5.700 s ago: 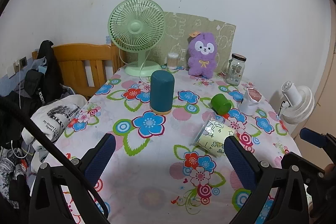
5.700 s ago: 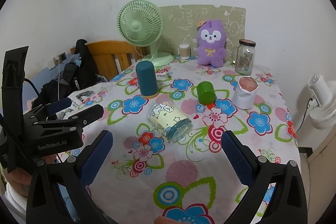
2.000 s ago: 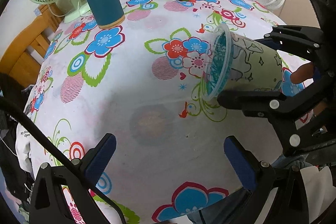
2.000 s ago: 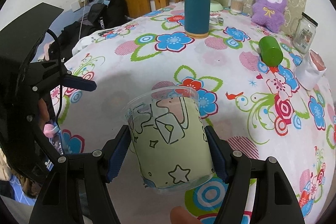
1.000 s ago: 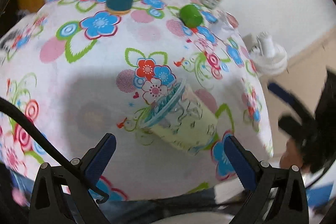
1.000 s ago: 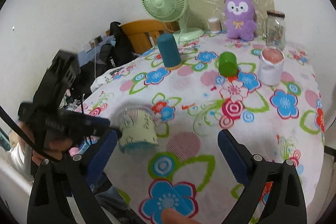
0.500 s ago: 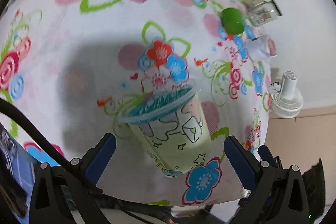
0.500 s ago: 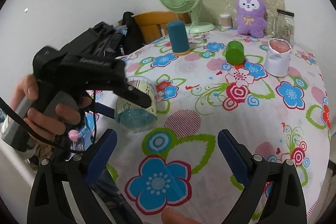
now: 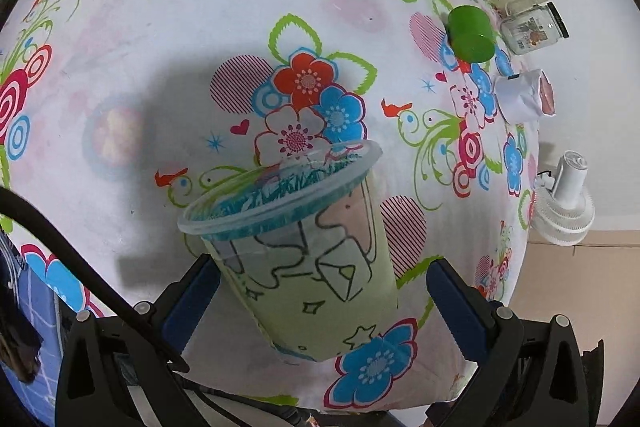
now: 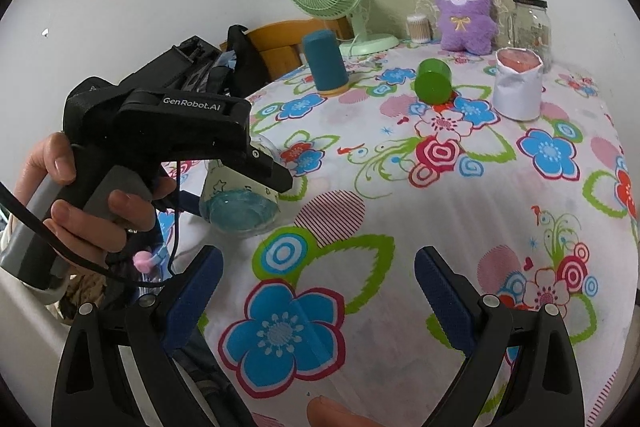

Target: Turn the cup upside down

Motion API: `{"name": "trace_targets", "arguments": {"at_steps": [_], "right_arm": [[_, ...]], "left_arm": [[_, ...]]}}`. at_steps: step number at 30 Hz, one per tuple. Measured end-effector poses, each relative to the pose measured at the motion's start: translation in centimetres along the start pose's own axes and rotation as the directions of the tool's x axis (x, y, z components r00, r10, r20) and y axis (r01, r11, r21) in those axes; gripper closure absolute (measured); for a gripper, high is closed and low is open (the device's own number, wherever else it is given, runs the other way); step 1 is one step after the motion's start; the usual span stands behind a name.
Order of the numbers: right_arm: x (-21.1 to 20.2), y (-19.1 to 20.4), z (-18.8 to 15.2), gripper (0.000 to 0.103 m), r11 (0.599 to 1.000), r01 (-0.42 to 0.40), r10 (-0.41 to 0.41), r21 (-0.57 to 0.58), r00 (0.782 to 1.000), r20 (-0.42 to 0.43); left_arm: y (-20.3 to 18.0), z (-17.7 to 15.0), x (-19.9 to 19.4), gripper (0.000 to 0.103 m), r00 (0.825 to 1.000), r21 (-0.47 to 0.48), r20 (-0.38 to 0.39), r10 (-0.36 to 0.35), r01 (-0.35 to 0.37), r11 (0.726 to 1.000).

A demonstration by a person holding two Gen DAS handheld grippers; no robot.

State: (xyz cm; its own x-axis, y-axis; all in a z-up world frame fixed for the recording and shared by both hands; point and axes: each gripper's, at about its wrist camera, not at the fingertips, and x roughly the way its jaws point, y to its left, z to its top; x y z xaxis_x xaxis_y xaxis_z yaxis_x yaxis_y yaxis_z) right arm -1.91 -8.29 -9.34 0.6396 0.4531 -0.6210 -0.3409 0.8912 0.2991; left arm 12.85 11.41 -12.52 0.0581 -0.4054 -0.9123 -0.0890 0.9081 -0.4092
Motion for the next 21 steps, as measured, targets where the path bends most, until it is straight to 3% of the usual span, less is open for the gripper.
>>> {"name": "trace_targets", "arguments": {"at_steps": [8, 14, 16, 21], "right_arm": [[0.03, -0.22, -0.10, 0.005, 1.000, -0.005, 0.005, 0.010, 1.000, 0.003], [0.17, -0.58, -0.20, 0.005, 1.000, -0.009, 0.009, 0.029, 1.000, 0.003], [0.16, -0.59, -0.26, 0.005, 0.999, -0.013, 0.012, 0.031, 1.000, 0.005], [0.16, -0.21, -0.46, 0.005, 0.999, -0.028, 0.028, 0.028, 1.000, 0.008]], "left_arm": [[-0.27, -0.13, 0.15, 0.002, 1.000, 0.002, 0.010, 0.017, -0.017, 1.000], [-0.07, -0.07, -0.19, 0.017, 0.998, 0.003, 0.023, 0.054, -0.054, 0.999], [0.05, 0.11, -0.30, 0.027, 0.998, 0.008, 0.027, 0.063, -0.063, 0.998], [0.63, 0.58, -0.63, 0.031, 0.998, 0.045, 0.014, 0.069, -0.070, 0.997]]}}
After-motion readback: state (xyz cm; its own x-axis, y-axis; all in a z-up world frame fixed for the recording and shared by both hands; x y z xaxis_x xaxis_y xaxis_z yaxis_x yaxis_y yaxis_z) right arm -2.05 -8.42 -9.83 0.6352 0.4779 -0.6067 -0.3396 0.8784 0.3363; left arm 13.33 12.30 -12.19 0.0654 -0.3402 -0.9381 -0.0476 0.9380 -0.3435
